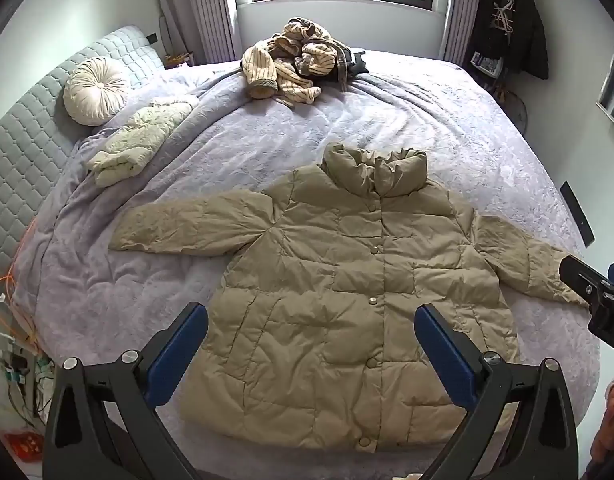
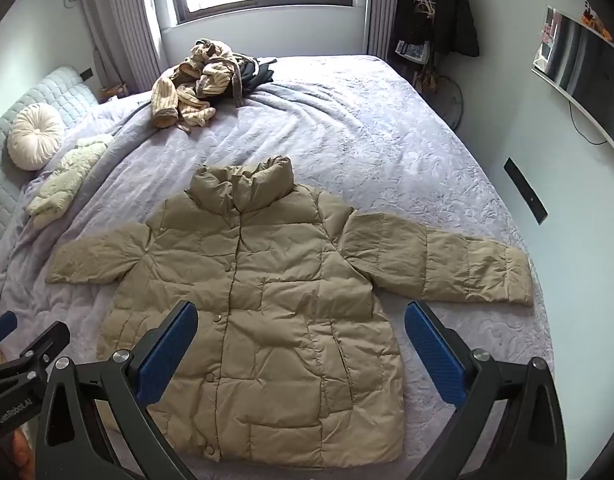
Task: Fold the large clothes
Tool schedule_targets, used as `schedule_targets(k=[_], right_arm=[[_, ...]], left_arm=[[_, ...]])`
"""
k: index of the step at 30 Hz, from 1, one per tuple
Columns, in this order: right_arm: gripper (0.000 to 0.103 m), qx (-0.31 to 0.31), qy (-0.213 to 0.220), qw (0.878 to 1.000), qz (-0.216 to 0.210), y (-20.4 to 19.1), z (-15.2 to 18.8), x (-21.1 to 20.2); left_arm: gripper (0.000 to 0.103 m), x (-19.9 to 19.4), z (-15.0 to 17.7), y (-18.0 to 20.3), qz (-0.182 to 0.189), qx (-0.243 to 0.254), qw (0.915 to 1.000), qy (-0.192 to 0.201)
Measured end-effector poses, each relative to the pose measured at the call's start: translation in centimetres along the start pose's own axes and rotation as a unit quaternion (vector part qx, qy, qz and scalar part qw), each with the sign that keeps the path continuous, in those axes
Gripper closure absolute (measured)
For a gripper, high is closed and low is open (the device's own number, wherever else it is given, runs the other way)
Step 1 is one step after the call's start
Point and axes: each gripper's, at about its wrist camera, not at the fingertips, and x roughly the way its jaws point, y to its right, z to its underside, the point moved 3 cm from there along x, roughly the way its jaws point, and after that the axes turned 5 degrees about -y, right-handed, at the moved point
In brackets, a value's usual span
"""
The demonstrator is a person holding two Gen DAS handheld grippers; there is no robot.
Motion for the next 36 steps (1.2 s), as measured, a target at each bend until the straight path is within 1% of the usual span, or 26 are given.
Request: schedule_targets(k=[7, 14, 29, 36], right_arm=[[0.0, -0.009, 0.003, 1.0, 0.0, -0.4, -0.5, -0.3], [0.0, -0.022, 0.005, 1.0, 0.003, -0.9, -0.7, -0.5], [0.0, -0.021, 0.008, 1.0, 0.003, -0.9, -0.9, -0.5], [0.0, -0.021, 0.006, 1.0, 0.004, -1.0, -1.0, -0.6]], left_arm=[[0.0, -0.4, -0.1, -0.3, -0.006, -0.011, 0.9999, 0.004], [0.0, -0.5, -0.2, -0.4, -0.008, -0.013, 0.9999, 0.005], [0.0, -1.0, -1.2, -1.0, -0.013, -0.018, 0.9997, 0.01], [0.0, -0.8, -0.9, -0.6, -0.017, -0.02, 0.9996, 0.006]])
